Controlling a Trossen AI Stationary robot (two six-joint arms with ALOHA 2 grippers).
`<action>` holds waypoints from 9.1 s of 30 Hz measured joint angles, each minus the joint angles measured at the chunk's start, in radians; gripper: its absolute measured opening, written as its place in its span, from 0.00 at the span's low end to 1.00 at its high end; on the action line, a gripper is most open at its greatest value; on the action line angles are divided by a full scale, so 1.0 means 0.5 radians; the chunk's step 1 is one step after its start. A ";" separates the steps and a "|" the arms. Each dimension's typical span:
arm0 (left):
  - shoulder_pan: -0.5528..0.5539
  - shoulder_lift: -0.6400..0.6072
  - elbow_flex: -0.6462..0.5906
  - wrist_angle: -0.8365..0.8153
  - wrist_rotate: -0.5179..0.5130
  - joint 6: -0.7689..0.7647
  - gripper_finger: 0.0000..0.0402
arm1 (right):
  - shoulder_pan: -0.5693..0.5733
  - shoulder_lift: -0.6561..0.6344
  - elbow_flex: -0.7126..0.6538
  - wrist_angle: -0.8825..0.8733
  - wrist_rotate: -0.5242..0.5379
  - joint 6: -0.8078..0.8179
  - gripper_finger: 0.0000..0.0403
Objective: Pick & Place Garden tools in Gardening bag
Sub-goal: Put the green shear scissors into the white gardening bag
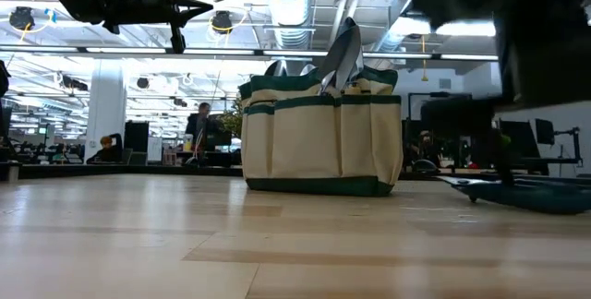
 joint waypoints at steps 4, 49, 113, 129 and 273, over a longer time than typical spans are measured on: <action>0.000 0.000 0.000 0.000 -0.004 0.000 0.02 | 0.086 -0.005 0.074 0.201 -0.011 0.009 0.73; -0.046 0.001 0.000 -0.001 -0.115 -0.008 0.02 | -0.139 -0.040 0.058 0.536 -0.093 0.609 0.69; -0.044 0.001 0.000 0.000 -0.066 0.008 0.02 | 0.250 -1.181 -0.917 -0.106 -0.773 4.467 0.59; -0.043 0.001 0.000 0.001 -0.069 0.061 0.02 | 0.113 -0.903 -1.075 0.371 -0.761 4.616 0.52; -0.042 0.001 0.000 -0.002 -0.388 0.076 0.02 | -0.593 -1.844 -1.270 3.276 0.792 0.888 0.12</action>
